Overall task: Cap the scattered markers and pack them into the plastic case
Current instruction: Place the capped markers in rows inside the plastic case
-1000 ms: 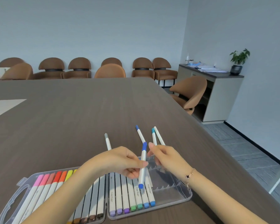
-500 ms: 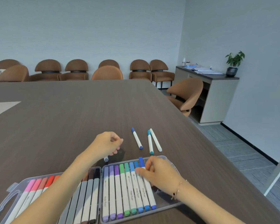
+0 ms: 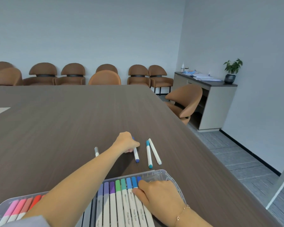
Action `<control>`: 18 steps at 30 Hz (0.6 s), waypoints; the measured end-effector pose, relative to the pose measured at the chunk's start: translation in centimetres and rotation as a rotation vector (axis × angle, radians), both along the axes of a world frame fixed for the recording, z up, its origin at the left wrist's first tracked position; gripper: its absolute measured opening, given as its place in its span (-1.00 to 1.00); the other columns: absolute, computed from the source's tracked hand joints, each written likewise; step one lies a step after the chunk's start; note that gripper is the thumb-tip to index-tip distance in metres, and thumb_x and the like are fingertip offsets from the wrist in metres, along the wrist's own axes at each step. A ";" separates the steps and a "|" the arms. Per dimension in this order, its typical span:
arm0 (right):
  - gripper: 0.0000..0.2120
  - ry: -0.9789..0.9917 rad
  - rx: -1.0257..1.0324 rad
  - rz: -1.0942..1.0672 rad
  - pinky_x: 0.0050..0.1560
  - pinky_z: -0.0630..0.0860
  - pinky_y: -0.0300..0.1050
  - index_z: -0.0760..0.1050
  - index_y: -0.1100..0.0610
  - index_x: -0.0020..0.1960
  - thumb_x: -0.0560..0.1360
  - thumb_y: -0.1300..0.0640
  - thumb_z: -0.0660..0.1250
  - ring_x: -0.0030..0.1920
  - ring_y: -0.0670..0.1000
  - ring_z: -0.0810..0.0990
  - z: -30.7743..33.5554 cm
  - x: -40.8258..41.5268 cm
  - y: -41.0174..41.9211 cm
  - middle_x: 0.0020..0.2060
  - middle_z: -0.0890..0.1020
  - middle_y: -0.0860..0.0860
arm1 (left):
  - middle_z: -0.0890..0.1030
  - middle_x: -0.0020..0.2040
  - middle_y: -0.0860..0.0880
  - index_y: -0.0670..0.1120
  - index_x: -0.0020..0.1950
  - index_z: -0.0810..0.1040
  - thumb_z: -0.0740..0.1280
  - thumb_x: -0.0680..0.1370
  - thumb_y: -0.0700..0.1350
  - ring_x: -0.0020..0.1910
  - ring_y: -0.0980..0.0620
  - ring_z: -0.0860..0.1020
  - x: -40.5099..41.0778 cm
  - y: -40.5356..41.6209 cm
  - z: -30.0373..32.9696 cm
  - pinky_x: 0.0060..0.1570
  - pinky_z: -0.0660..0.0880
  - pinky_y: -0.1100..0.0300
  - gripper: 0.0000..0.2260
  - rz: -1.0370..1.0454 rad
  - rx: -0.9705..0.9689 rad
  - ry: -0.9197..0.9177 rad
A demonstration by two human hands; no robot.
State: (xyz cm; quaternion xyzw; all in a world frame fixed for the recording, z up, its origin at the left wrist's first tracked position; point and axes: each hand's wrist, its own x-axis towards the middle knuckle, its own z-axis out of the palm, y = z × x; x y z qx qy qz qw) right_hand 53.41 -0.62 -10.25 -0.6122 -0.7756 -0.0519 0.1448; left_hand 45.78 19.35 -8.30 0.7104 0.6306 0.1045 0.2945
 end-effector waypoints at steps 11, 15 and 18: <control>-0.65 0.914 -0.273 -0.213 -0.47 0.31 -0.45 0.50 0.15 -0.15 0.57 -0.11 0.16 -0.50 -0.19 0.37 2.0 3.2 1.5 -0.40 0.46 -0.05 | 0.64 -0.25 0.00 -0.12 -0.01 0.67 0.37 0.51 0.05 -0.40 0.16 0.44 -3.1 -7.8 4.4 -0.33 0.40 0.39 -0.74 -0.252 -0.424 -0.359; -0.65 0.902 -0.354 -0.167 -0.40 0.30 -0.37 0.44 0.15 -0.25 0.53 -0.10 0.24 -0.47 -0.16 0.31 2.6 2.5 0.6 -0.45 0.39 -0.04 | 0.58 -0.35 0.03 -0.11 -0.08 0.67 0.36 0.50 0.09 -0.42 0.16 0.42 -3.7 -9.5 4.2 -0.35 0.40 0.38 -0.73 -0.248 -0.412 -0.339; -0.68 0.845 -0.369 -0.169 -0.44 0.30 -0.42 0.45 0.10 -0.29 0.55 -0.06 0.24 -0.49 -0.17 0.34 3.2 2.6 0.0 -0.46 0.42 -0.08 | 0.66 -0.15 0.01 -0.12 0.03 0.63 0.30 0.53 0.12 -0.34 0.16 0.50 -4.6 -10.0 3.9 -0.30 0.46 0.37 -0.68 -0.245 -0.271 -0.270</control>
